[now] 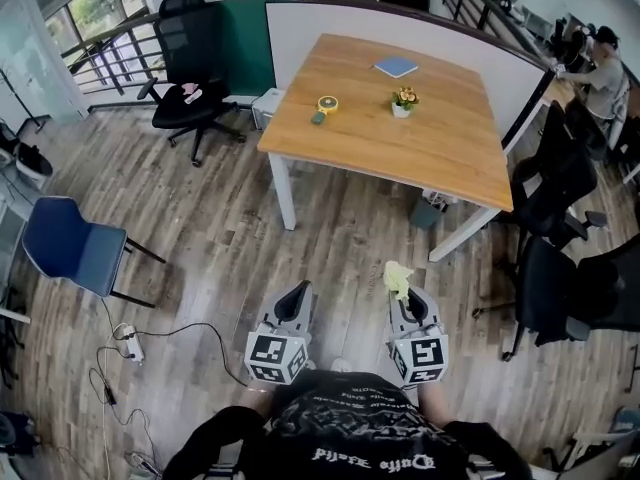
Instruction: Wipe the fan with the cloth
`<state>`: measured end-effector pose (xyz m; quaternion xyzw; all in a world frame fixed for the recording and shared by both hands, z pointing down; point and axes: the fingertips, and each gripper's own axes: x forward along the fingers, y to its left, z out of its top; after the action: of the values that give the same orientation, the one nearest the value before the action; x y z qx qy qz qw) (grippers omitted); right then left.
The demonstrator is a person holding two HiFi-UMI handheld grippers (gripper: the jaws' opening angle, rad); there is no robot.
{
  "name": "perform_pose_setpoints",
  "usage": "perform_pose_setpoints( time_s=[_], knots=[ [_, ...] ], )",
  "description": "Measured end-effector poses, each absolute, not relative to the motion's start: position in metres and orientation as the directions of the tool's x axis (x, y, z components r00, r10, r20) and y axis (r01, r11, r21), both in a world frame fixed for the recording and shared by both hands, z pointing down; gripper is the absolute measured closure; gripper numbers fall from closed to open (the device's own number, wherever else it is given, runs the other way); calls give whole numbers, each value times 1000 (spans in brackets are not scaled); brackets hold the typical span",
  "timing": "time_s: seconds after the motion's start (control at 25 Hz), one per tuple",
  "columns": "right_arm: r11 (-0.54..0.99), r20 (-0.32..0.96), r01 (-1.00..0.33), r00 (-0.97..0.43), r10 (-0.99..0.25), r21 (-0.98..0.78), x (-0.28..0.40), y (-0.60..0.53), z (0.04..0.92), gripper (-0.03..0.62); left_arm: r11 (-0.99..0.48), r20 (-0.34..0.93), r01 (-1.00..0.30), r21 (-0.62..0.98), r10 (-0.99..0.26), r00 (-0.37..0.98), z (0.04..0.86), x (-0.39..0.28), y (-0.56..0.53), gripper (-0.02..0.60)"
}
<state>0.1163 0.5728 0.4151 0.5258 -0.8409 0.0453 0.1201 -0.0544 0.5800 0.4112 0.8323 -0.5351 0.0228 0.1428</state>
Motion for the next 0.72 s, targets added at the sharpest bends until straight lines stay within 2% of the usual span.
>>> perform_pose_setpoints(
  time_s=[0.12,0.16,0.24,0.28,0.56,0.72],
  knots=[
    [455,254,-889,-429,-867,54,120,575,418,531,-405,187,-882,243,-872,452,414,-45,586,543],
    [457,256,-888,-432,-865,49,122,576,421,531,-414,182,-876,250,-868,462,414,-41,587,492],
    [468,253,-883,-446,-859,31,124,578,426,530,-426,168,-866,261,-863,476,414,-33,587,346],
    [474,250,-880,-454,-855,24,124,578,428,530,-426,163,-865,264,-865,475,414,-31,586,313],
    [505,251,-863,-486,-837,17,126,569,437,527,-472,147,-831,295,-836,528,421,-17,582,308],
    [525,269,-851,-504,-821,5,120,547,447,528,-496,202,-830,255,-812,547,435,-10,562,308]
  ],
)
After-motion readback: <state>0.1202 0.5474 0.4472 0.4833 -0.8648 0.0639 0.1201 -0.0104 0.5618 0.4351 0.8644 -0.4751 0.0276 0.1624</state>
